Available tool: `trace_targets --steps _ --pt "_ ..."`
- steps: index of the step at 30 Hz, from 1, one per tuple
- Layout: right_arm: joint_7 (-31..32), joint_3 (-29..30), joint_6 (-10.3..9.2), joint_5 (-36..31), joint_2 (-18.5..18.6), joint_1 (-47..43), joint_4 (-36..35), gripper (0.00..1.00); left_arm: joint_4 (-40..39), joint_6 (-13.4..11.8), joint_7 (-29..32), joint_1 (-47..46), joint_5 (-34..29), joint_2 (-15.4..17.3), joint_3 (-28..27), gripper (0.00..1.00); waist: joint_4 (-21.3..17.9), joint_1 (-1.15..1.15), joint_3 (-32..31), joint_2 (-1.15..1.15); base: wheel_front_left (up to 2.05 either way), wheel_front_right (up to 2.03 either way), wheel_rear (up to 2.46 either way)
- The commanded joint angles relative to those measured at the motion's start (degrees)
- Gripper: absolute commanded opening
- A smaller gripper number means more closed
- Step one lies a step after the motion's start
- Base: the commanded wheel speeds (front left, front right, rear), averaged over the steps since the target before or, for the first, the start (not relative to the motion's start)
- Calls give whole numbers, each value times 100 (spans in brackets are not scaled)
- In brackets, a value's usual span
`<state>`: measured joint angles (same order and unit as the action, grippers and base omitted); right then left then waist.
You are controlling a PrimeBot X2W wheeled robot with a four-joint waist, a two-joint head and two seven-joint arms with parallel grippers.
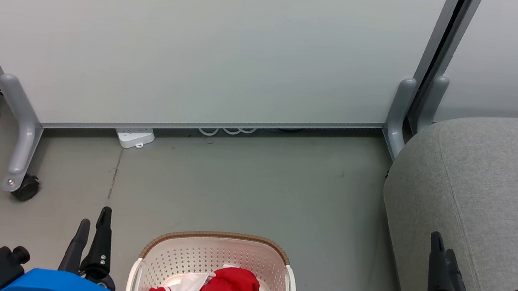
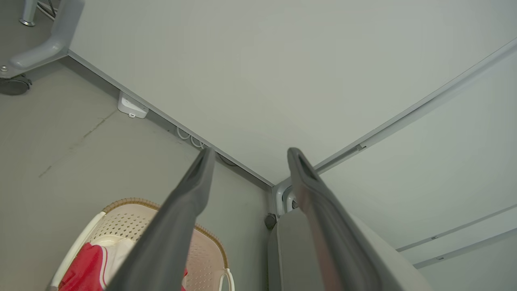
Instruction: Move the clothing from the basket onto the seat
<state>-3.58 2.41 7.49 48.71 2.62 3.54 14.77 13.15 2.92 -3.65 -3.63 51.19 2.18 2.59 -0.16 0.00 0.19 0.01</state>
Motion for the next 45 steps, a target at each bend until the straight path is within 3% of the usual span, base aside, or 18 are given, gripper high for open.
trace_targets --steps 1,45 --pt "-61 -20 0 -218 19 117 -72 100 -89 -32 -56 -132 -202 53 38 100 -1 0 -1 -1 0 0 0" --pt "-438 -232 0 -3144 30 70 45 100 110 -219 -750 -174 -2813 74 299 100 9 0 -17 -1 0 0 0"
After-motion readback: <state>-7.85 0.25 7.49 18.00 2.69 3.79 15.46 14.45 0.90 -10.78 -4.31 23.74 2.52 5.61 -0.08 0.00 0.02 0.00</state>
